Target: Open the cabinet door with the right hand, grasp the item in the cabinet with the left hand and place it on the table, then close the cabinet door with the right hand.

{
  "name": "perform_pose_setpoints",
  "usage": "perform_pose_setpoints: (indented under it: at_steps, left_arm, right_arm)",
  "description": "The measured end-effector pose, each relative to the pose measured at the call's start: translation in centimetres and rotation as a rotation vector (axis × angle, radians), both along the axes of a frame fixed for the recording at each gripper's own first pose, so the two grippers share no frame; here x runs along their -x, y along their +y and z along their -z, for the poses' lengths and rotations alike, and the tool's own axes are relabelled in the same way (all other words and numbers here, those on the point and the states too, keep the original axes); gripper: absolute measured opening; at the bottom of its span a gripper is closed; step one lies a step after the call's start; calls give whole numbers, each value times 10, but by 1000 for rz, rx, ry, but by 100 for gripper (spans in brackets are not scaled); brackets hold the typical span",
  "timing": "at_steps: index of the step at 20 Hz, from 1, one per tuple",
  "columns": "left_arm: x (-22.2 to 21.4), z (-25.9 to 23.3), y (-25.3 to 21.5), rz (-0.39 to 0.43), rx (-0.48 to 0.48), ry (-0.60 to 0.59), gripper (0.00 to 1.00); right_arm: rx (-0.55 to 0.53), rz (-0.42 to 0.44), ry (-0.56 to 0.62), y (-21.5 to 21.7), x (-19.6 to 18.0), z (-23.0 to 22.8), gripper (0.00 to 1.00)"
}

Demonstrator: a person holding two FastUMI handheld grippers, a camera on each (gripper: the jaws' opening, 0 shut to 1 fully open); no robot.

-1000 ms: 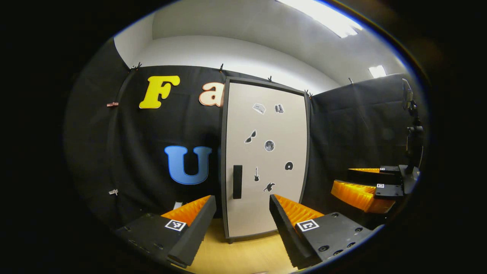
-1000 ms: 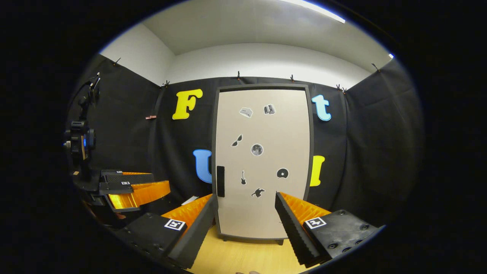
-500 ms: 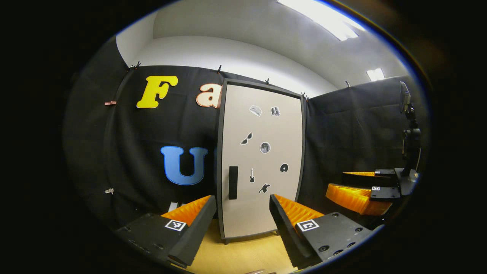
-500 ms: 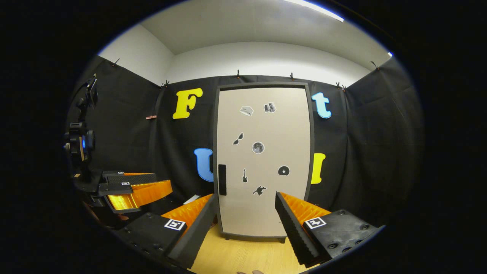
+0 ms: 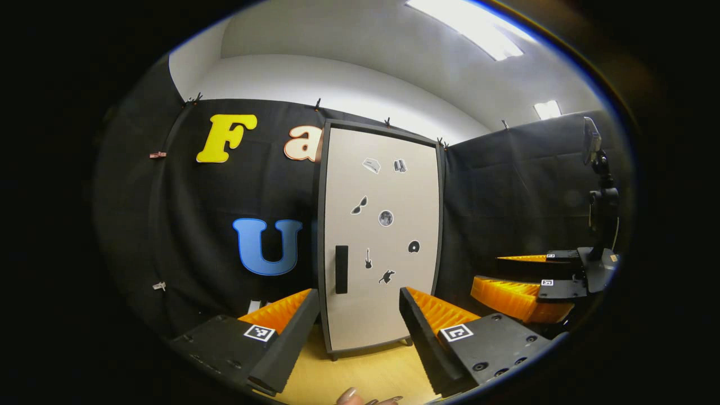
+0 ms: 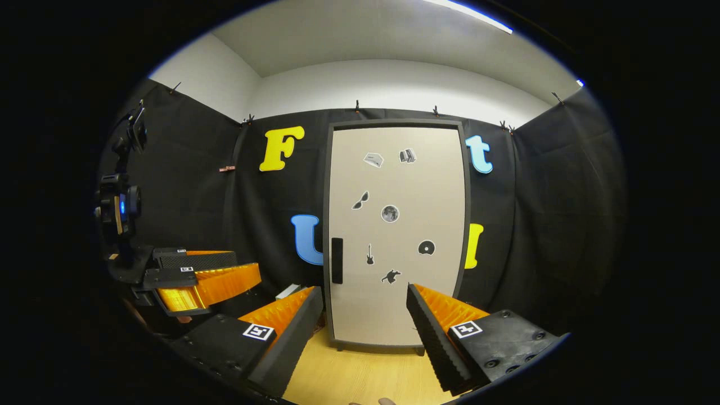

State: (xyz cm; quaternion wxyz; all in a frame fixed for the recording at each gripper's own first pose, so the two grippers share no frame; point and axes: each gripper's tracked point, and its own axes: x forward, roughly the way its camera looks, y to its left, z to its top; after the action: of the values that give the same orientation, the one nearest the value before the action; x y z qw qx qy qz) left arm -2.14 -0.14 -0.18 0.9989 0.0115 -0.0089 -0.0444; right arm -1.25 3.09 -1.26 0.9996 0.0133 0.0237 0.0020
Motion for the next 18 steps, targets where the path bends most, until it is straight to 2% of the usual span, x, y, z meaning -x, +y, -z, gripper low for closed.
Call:
perform_pose_setpoints:
  at_steps: [5, 11, 14, 18]
  left_arm:
    - [7, 3, 11, 29, 12, -2, 91]
    - [8, 9, 32, 23, 34, 17, 91]
    - [6, 11, 41, 7, 41, 21, 91]
    - [1, 15, 50, -15, 53, 24, 91]
  right_arm:
    - [4, 17, -2, 16, 2, 2, 98]
    - [-22, 25, -17, 32, -10, 2, 98]
    - [-55, 0, -39, 38, -22, -1, 98]
    - [-46, -14, -22, 40, -51, 10, 98]
